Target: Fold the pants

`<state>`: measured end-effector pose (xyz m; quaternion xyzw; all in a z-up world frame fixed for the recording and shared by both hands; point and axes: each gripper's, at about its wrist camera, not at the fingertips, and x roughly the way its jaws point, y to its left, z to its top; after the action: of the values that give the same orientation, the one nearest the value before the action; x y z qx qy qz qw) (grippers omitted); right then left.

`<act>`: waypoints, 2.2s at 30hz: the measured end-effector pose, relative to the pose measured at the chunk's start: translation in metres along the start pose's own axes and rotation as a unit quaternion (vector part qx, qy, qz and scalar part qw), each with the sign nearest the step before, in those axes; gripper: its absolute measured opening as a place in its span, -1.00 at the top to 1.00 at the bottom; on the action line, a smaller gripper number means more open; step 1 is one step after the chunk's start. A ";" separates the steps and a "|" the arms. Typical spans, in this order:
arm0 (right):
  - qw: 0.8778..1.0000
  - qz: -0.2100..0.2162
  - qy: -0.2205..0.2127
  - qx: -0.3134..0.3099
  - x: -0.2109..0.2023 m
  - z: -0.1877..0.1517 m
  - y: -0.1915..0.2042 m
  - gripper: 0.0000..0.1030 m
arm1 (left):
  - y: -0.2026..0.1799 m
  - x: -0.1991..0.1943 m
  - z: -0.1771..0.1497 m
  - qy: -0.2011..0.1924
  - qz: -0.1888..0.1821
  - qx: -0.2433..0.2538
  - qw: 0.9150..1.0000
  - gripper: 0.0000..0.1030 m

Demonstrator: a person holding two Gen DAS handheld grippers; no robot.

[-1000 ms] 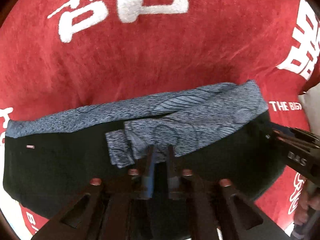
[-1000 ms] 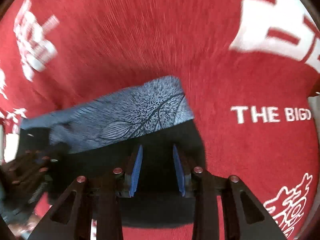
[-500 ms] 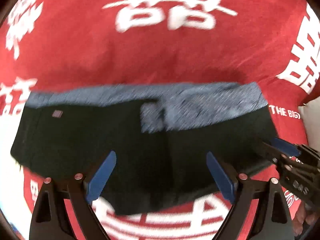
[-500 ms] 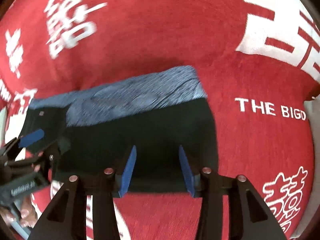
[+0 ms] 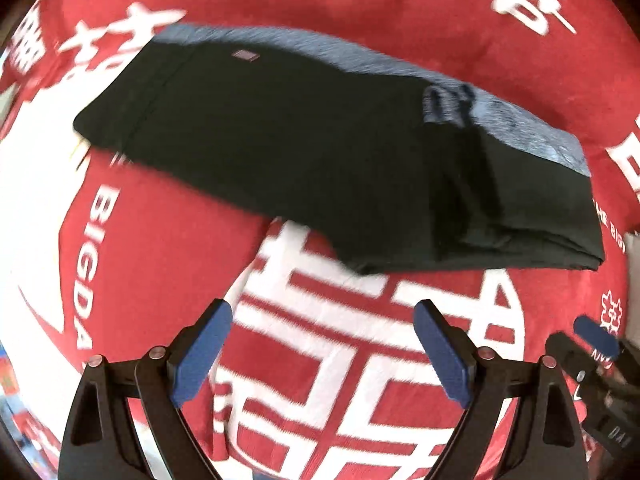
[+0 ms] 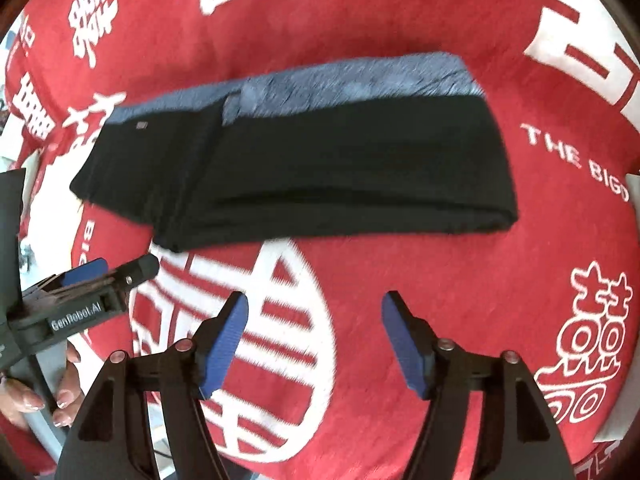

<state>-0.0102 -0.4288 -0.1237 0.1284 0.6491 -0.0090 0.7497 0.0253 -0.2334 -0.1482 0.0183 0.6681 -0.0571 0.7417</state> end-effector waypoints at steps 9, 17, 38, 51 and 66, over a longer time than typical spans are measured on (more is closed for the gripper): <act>0.999 -0.013 0.025 -0.022 0.017 -0.013 0.041 -0.42 | 0.054 0.002 0.002 0.005 -0.023 -0.049 0.998 -0.79; 0.999 -0.026 0.029 -0.031 0.030 -0.005 0.087 -0.42 | 0.097 0.002 0.021 0.000 -0.031 -0.068 0.997 -0.79; 0.996 -0.048 0.038 -0.059 0.047 0.024 0.151 -0.43 | 0.139 0.008 0.051 -0.003 -0.025 -0.081 0.996 -0.79; 0.996 -0.055 0.044 -0.060 0.056 0.036 0.156 -0.43 | 0.139 0.018 0.062 0.003 -0.025 -0.080 0.997 -0.79; 0.997 -0.051 0.039 -0.052 0.058 0.040 0.153 -0.53 | 0.133 0.025 0.067 0.007 -0.019 -0.081 0.997 -0.79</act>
<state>0.0653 -0.2805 -0.1473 0.0559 0.6832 -0.0086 0.7280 0.1085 -0.1101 -0.1723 -0.0543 0.6762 -0.0172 0.7345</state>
